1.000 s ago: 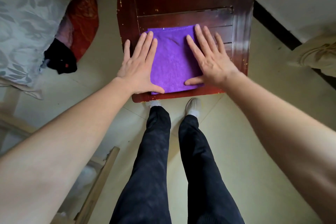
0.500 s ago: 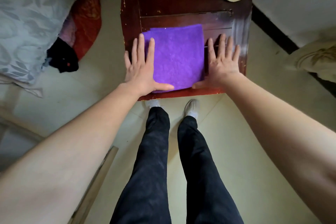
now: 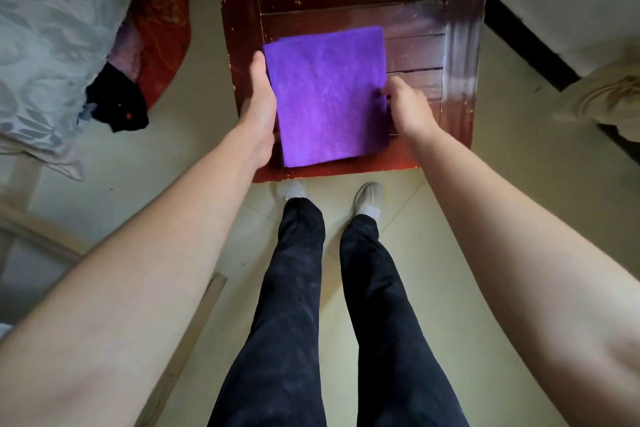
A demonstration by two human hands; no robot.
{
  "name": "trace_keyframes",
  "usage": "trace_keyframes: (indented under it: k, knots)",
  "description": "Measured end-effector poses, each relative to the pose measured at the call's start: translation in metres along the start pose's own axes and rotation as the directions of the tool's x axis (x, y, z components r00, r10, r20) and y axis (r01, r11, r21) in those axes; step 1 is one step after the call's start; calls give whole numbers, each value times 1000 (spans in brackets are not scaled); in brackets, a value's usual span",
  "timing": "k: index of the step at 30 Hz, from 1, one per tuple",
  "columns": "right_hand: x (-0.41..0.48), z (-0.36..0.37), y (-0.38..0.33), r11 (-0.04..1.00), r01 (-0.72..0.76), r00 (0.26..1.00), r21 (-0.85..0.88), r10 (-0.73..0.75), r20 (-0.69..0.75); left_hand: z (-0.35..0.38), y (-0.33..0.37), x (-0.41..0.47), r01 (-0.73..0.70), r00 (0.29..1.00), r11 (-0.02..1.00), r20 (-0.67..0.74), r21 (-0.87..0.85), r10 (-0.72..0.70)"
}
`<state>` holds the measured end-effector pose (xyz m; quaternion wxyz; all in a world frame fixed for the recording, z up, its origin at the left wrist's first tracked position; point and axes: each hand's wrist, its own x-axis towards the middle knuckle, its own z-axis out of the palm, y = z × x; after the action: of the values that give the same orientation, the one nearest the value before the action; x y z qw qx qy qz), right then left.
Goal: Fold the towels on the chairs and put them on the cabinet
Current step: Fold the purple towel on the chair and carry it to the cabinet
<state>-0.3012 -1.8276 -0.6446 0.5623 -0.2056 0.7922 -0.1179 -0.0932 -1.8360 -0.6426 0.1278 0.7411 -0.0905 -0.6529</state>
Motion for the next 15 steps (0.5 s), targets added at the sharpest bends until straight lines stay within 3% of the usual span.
trace_keyframes:
  k: [3,10,15]
  knots:
    - [1,-9,5,992,-43,998,121,37,53,6,3,-6,-44,990,997,131,-55,51]
    - [-6,-19,22,948,-154,967,277,86,241,13,-16,-22,-15,982,981,181,-193,51]
    - [-45,-36,4,928,-188,946,321,83,314,15,-10,-69,-12,990,962,134,-272,50]
